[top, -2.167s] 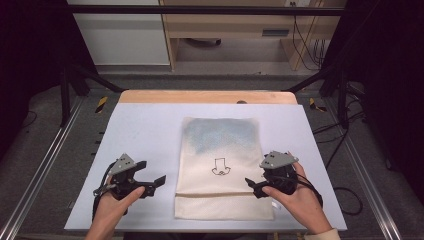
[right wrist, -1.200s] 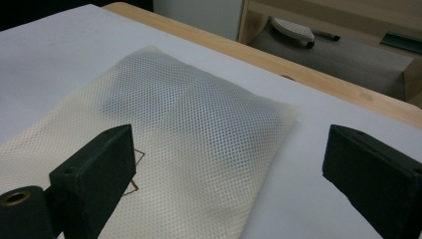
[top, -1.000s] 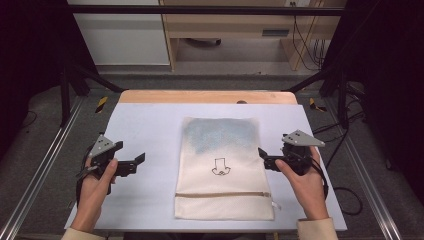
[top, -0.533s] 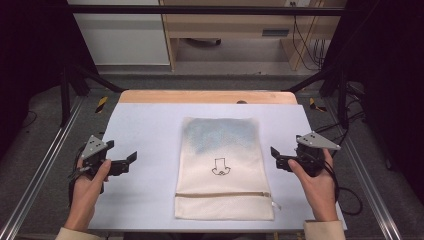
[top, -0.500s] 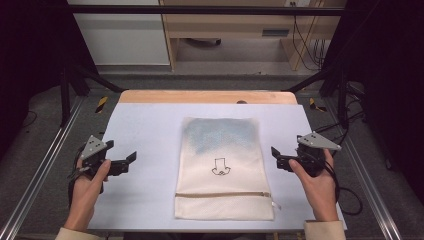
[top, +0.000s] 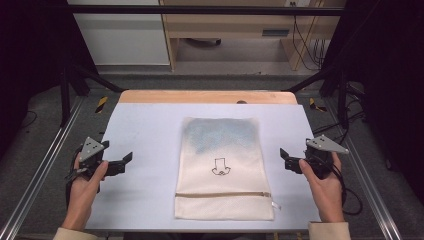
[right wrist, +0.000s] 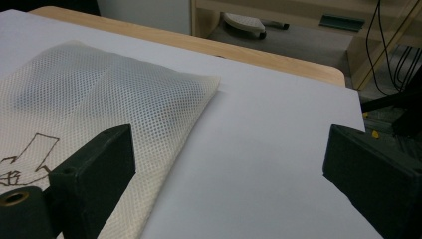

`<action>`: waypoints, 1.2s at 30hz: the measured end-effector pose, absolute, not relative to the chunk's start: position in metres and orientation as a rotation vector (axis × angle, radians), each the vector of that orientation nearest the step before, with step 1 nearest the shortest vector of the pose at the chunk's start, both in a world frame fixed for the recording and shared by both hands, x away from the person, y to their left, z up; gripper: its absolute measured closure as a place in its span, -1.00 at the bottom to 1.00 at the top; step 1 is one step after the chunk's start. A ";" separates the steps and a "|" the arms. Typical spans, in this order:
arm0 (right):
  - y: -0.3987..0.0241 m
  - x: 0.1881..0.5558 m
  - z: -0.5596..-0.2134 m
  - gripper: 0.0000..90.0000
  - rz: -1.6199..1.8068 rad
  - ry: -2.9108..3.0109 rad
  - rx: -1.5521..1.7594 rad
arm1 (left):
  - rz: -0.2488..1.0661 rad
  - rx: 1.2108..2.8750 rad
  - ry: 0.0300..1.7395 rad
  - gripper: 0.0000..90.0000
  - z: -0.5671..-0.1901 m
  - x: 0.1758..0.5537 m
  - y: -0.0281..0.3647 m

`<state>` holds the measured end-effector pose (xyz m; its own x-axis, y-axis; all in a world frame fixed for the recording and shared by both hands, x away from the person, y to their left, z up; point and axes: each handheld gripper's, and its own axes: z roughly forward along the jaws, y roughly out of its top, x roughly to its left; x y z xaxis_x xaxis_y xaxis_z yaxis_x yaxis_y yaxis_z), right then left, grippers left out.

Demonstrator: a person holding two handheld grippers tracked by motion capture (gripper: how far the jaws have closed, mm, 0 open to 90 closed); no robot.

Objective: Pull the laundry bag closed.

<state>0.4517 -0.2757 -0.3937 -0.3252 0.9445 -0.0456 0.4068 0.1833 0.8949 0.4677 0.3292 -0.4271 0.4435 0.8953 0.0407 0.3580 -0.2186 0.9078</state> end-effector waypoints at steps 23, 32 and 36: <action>-0.297 0.454 -0.429 -0.83 1.052 1.797 1.309 | 0.768 1.827 1.069 -0.93 -0.451 0.476 0.342; -0.301 0.455 -0.445 -0.84 1.038 1.793 1.330 | 0.765 1.844 1.081 -0.93 -0.459 0.479 0.344; -0.302 0.456 -0.452 -0.84 1.040 1.795 1.336 | 0.758 1.865 1.084 -0.93 -0.464 0.482 0.344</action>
